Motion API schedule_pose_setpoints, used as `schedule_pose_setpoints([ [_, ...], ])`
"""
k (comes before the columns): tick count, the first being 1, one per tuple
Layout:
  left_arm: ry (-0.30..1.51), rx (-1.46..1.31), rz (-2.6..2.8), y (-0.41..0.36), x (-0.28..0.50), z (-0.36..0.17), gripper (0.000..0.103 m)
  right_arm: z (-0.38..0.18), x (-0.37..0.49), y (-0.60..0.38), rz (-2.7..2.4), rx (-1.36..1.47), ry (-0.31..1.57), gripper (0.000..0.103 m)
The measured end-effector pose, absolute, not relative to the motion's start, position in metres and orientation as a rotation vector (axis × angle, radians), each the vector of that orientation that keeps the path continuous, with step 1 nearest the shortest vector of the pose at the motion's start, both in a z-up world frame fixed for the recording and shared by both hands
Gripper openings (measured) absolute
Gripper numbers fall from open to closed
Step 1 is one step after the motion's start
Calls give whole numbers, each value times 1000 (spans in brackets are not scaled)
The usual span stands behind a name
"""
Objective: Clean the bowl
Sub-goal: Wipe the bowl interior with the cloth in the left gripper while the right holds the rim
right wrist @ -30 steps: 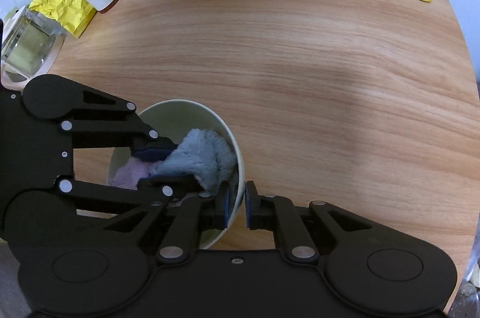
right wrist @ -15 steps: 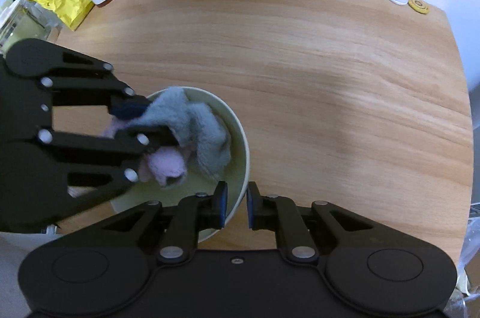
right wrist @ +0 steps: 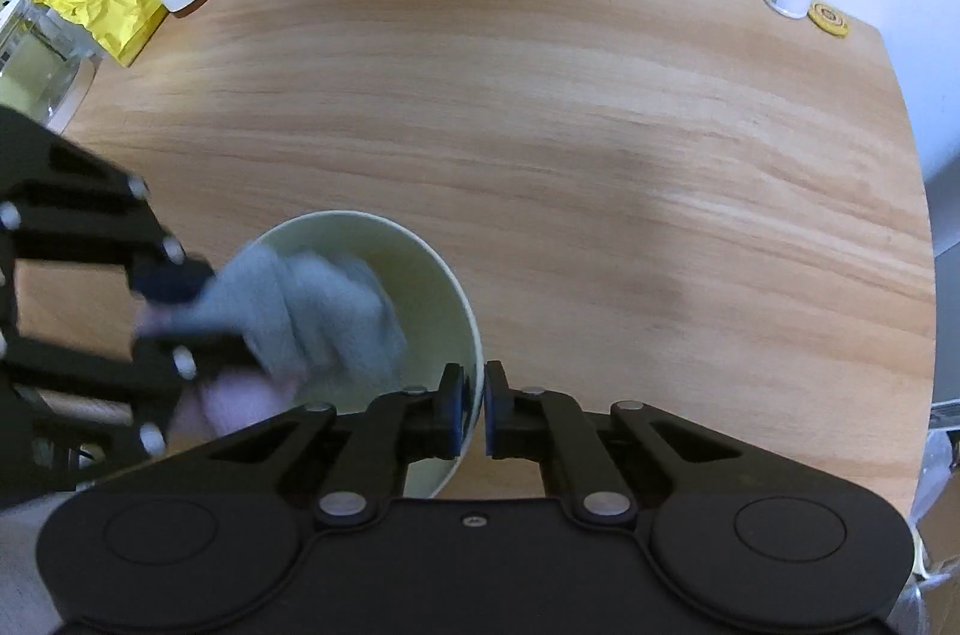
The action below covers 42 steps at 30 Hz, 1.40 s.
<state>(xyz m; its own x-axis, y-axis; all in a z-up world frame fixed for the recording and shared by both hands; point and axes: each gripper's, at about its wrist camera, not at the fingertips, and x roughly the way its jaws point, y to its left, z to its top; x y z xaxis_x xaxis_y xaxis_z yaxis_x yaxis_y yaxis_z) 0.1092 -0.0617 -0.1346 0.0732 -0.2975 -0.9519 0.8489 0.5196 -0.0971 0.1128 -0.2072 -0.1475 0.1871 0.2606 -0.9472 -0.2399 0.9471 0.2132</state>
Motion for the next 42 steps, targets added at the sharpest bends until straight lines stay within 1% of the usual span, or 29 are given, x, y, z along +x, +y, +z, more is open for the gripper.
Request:
schedule_pose_setpoints([
  [4, 1258, 496, -999, -64, 116, -140, 14, -149, 115, -206, 349, 42, 1354, 7],
  [7, 1308, 339, -1012, -62, 125, -146, 14, -149, 117, -205, 341, 55, 1364, 8],
  [12, 1275, 273, -982, -67, 122, -151, 14, -150, 119, -212, 309, 135, 1401, 8],
  [15, 1262, 239, -960, -67, 122, -153, 14, -150, 114, -212, 314, 124, 1403, 7],
  [19, 1201, 221, -917, -69, 116, -154, 14, -151, 108, -217, 334, 138, 1406, 5],
  [26, 1113, 224, -807, -68, 120, -148, 14, -150, 104, -224, 352, 126, 1416, 7],
  [31, 1071, 254, -753, -69, 126, -143, 14, -148, 99, -226, 389, 106, 1427, 14],
  [33, 1062, 281, -731, -71, 127, -141, 14, -147, 96, -223, 397, 88, 1423, 15],
  [42, 1041, 463, -735, -59, 124, -123, 14, -144, 99, -221, 355, 72, 1400, 14],
])
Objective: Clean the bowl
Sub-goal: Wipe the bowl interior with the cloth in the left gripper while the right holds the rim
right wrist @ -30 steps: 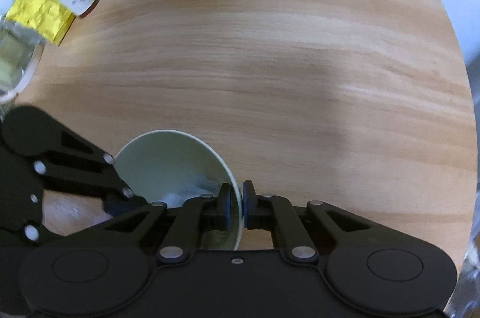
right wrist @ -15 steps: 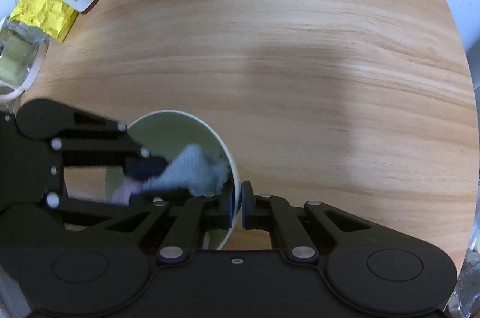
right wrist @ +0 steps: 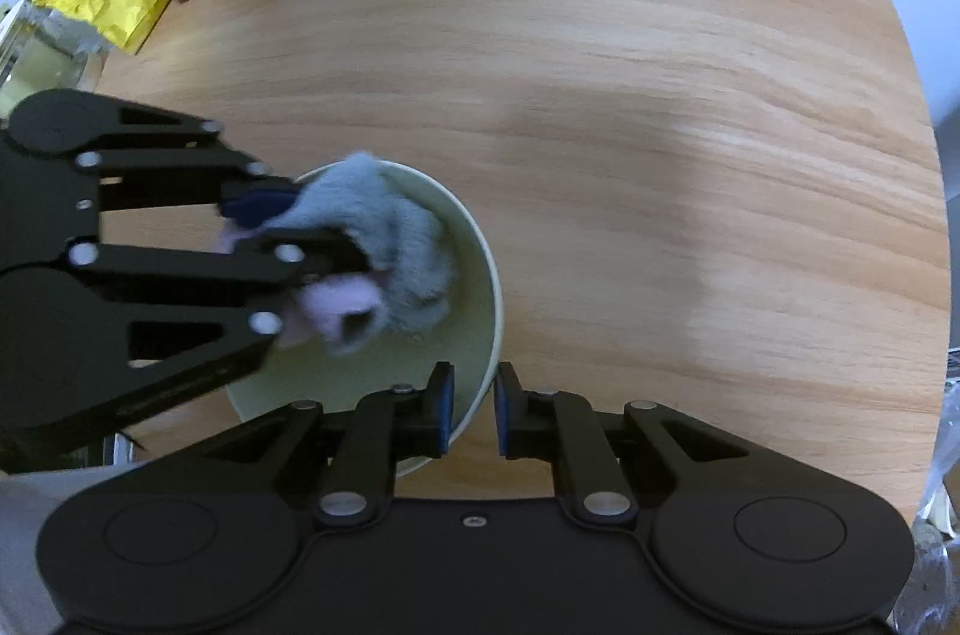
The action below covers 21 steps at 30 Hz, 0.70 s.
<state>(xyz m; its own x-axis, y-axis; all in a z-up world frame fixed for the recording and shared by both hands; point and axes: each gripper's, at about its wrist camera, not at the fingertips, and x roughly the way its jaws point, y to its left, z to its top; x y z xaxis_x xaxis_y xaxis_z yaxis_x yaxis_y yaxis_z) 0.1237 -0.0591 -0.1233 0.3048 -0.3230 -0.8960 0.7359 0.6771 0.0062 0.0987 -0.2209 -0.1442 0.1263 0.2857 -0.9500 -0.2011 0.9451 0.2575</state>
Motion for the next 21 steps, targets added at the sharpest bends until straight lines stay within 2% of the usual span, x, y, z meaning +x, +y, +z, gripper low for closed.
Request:
schedule_pose_setpoints([
  [9, 1159, 488, -854, -49, 123, -122, 14, -143, 119, -209, 367, 21, 1356, 5],
  [14, 1247, 372, -924, -55, 125, -137, 14, -144, 128, -209, 384, 45, 1368, 5],
  [21, 1256, 260, -942, -69, 125, -147, 14, -144, 133, -208, 386, 57, 1386, 7],
])
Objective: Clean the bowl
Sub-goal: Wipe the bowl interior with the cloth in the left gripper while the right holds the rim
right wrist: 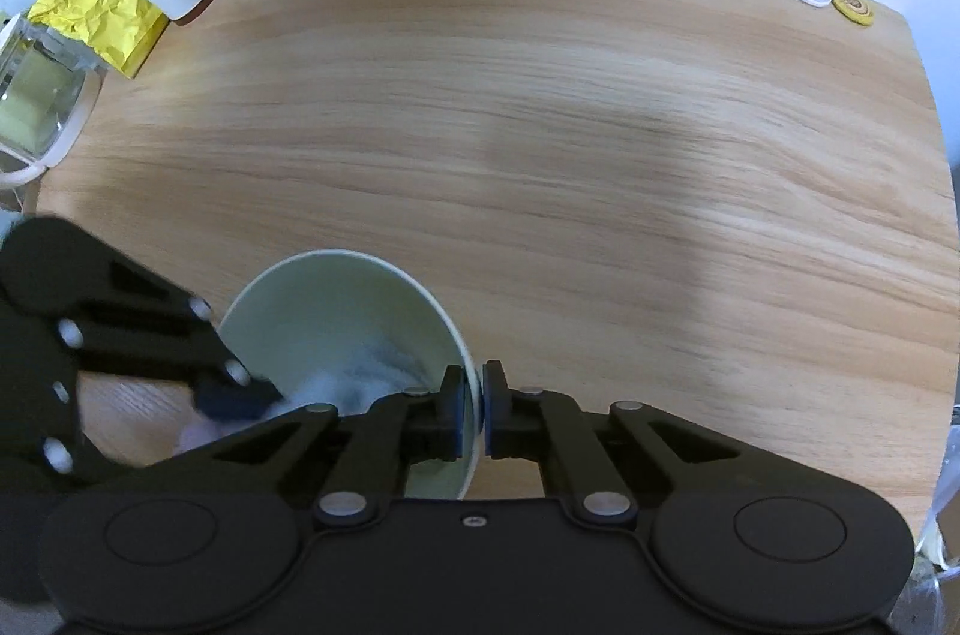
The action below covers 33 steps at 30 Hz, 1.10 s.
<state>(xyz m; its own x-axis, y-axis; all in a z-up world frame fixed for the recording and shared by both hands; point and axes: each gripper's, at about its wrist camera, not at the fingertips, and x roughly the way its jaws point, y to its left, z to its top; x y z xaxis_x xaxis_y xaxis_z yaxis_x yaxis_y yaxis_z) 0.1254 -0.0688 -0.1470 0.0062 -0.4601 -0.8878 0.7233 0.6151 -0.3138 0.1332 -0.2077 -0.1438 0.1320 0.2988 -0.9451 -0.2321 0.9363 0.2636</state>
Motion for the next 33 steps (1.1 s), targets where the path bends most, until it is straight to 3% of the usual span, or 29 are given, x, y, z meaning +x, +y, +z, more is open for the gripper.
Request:
schedule_pose_setpoints([
  [14, 1118, 218, -718, -54, 122, -144, 14, -147, 130, -213, 373, 122, 1404, 6],
  [27, 1021, 213, -640, -16, 101, -97, 14, -145, 126, -208, 368, 61, 1404, 9],
  [32, 1013, 148, -621, -8, 101, -88, 15, -149, 124, -207, 390, 114, 1419, 23],
  [33, 1011, 135, -615, -6, 102, -86, 15, -152, 125, -209, 387, 136, 1431, 32],
])
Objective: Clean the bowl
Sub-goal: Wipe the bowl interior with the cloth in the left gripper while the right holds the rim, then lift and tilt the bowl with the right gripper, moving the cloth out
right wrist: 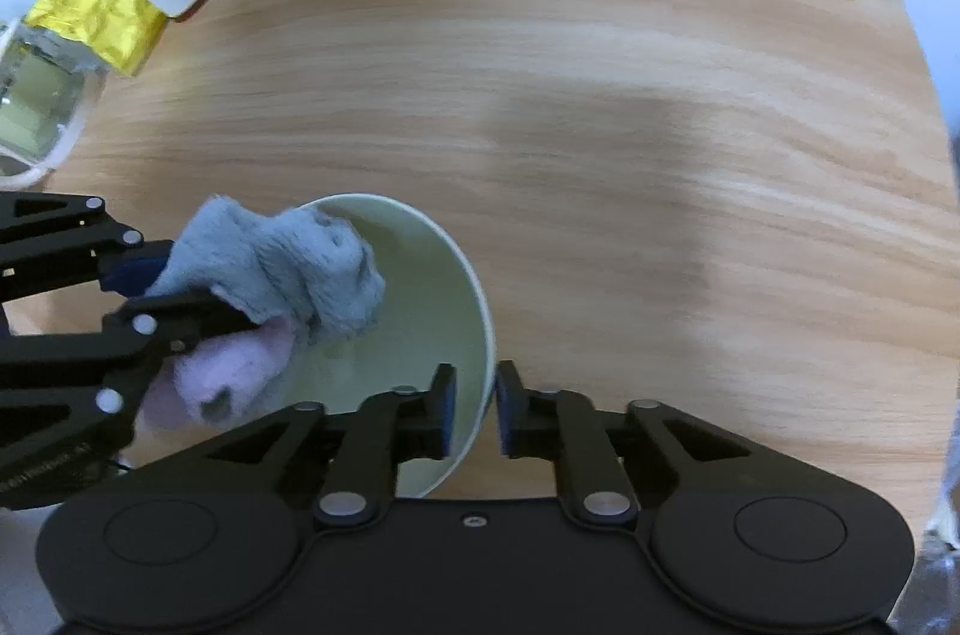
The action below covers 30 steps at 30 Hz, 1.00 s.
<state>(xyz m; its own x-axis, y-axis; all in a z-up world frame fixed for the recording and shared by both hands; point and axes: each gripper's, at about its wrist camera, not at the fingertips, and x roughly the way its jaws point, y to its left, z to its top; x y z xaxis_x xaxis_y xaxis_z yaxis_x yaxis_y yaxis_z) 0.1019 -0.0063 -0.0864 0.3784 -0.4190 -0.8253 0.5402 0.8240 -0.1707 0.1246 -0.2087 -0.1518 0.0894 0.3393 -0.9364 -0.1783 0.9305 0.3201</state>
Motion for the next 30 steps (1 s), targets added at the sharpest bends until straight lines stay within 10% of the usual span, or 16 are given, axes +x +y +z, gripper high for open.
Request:
schedule_pose_setpoints([
  [18, 1040, -30, -542, 35, 123, -90, 16, -174, 124, -203, 375, 233, 1384, 33],
  [23, 1049, -53, -530, 44, 128, -95, 17, -174, 129, -208, 386, 296, 1389, 14],
  [30, 1039, -110, -517, 59, 133, -94, 17, -178, 127, -223, 344, 423, 1434, 13],
])
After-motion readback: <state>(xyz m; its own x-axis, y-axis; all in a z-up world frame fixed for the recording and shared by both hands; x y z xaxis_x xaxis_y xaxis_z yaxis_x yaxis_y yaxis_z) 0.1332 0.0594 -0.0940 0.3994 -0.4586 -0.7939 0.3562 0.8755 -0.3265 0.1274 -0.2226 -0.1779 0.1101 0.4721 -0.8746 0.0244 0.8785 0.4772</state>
